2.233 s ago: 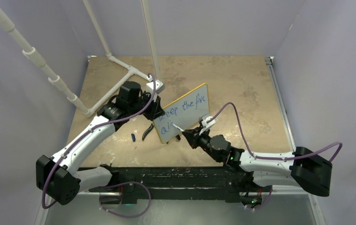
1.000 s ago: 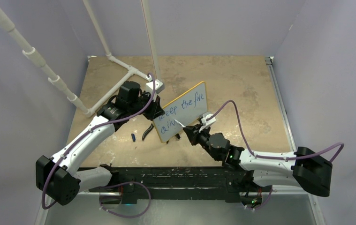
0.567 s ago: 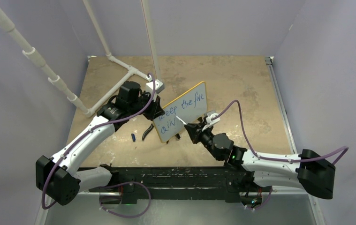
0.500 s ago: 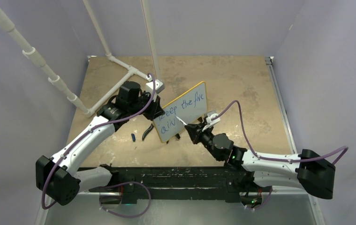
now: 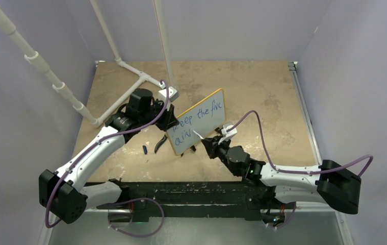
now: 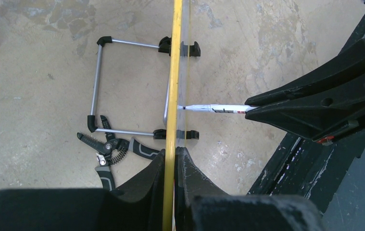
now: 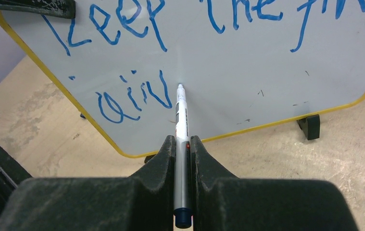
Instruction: Write a sentence on the whiteboard
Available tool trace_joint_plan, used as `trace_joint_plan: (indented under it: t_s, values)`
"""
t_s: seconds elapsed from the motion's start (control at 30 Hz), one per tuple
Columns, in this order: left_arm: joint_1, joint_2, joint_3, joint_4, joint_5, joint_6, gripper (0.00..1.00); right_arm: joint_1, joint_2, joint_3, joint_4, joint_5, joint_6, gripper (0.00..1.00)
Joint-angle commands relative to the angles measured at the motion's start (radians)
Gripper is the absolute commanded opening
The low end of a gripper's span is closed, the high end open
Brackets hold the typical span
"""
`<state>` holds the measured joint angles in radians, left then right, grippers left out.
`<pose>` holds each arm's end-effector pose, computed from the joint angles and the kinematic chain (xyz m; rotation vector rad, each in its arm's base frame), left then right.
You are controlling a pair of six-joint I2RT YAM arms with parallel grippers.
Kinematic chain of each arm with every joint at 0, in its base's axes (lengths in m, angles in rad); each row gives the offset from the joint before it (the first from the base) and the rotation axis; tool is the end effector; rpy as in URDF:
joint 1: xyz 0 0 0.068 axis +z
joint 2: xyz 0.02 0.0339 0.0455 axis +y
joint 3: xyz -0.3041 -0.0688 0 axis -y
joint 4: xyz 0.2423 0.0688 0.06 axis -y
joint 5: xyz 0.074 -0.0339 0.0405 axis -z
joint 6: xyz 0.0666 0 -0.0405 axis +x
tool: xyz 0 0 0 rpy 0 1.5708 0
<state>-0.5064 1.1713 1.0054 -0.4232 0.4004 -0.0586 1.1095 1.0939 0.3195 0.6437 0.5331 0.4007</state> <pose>0.2175 -0.1503 0.3376 0.7185 2.0844 -0.7537 0.1308 0.1871 0.2400 -0.2059 1.7172 0.6767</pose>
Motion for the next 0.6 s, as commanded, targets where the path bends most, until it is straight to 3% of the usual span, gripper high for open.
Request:
trace_joint_plan:
  t_s: [0.0,0.57]
  values:
    - [0.003,-0.018,-0.002,0.019,-0.043,0.012,0.0,-0.004,0.018,0.004,0.027,0.031,0.011,0.0]
    - [0.002,-0.022,-0.003,0.017,-0.041,0.013,0.0,-0.004,-0.01,0.031,0.03,0.107,-0.02,0.0]
